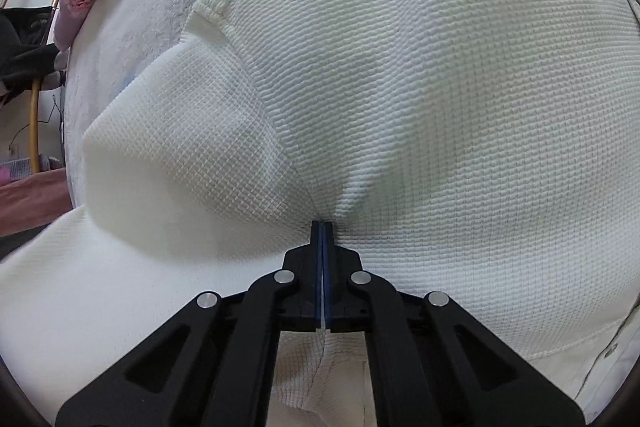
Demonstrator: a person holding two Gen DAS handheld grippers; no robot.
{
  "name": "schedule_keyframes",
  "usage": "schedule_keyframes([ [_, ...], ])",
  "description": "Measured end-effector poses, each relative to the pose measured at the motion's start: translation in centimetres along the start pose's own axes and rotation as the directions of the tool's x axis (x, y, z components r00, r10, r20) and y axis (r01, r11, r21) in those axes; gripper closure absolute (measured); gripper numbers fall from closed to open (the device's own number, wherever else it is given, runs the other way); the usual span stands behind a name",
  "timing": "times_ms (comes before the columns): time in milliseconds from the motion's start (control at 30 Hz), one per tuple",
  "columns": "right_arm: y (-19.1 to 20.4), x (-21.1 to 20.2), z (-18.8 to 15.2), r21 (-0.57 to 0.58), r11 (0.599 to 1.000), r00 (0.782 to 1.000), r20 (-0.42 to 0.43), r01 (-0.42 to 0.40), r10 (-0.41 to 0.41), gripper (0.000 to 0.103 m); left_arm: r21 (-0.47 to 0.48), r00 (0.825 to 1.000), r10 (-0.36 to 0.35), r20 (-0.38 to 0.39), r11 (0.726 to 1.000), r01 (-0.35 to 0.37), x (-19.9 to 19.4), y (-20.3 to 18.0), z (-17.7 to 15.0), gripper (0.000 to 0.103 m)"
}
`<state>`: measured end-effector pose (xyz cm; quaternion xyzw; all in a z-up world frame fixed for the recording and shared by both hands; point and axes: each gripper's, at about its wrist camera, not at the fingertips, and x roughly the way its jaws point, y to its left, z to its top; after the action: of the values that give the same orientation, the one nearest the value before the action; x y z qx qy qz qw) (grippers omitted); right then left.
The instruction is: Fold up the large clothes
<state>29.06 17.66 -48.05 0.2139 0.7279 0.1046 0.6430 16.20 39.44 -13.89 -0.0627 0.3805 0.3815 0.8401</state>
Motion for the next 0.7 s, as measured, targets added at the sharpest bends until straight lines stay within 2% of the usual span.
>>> schedule_keyframes([
  [67, -1.0, 0.1, 0.1, 0.018, 0.999, 0.999, -0.007, -0.037, 0.037, 0.103, 0.034, 0.997, -0.072, 0.026, 0.997, 0.071, -3.0, -3.4, 0.2, 0.090],
  [133, -2.1, 0.4, 0.4, 0.098, 0.990, 0.995, -0.022, -0.099, 0.101, 0.103, 0.053, 0.990, -0.135, 0.031, 0.990, 0.133, -5.2, -6.4, 0.3, 0.090],
  [233, -4.0, 1.0, 0.7, 0.228, 0.956, 0.980, -0.032, -0.185, 0.197, 0.103, 0.078, 0.977, -0.209, 0.035, 0.976, 0.206, -8.2, -11.3, -0.4, 0.090],
  [333, -4.1, 1.3, 0.7, 0.213, 0.951, 0.971, -0.027, -0.225, 0.236, 0.103, 0.123, 0.964, -0.265, 0.030, 0.958, 0.259, -10.2, -16.1, -1.3, 0.090],
  [367, -4.4, 1.2, 0.7, 0.202, 0.947, 0.965, -0.034, -0.250, 0.262, 0.103, 0.151, 0.959, -0.283, 0.021, 0.949, 0.277, -10.9, -18.3, -1.9, 0.090],
  [433, -6.4, 0.8, 0.4, 0.245, 0.916, 0.937, -0.063, -0.319, 0.343, 0.102, 0.188, 0.949, -0.316, 0.007, 0.932, 0.310, -12.0, -21.7, -3.2, 0.090],
  [467, -7.9, -0.2, 0.4, 0.270, 0.895, 0.925, -0.041, -0.355, 0.379, 0.101, 0.211, 0.943, -0.332, -0.003, 0.922, 0.326, -12.6, -23.7, -4.1, 0.090],
  [567, -13.0, -4.6, 0.8, 0.255, 0.880, 0.915, 0.060, -0.400, 0.398, 0.101, 0.273, 0.929, -0.367, -0.034, 0.891, 0.362, -13.7, -28.9, -6.7, 0.090],
  [633, -18.4, -8.7, 0.5, 0.288, 0.854, 0.901, 0.140, -0.434, 0.411, 0.101, 0.315, 0.919, -0.389, -0.061, 0.866, 0.388, -14.1, -31.9, -9.1, 0.090],
  [700, -23.0, -12.1, 0.0, 0.301, 0.864, 0.911, 0.213, -0.404, 0.352, 0.101, 0.350, 0.909, -0.406, -0.097, 0.841, 0.413, -14.2, -34.7, -11.7, 0.090],
])
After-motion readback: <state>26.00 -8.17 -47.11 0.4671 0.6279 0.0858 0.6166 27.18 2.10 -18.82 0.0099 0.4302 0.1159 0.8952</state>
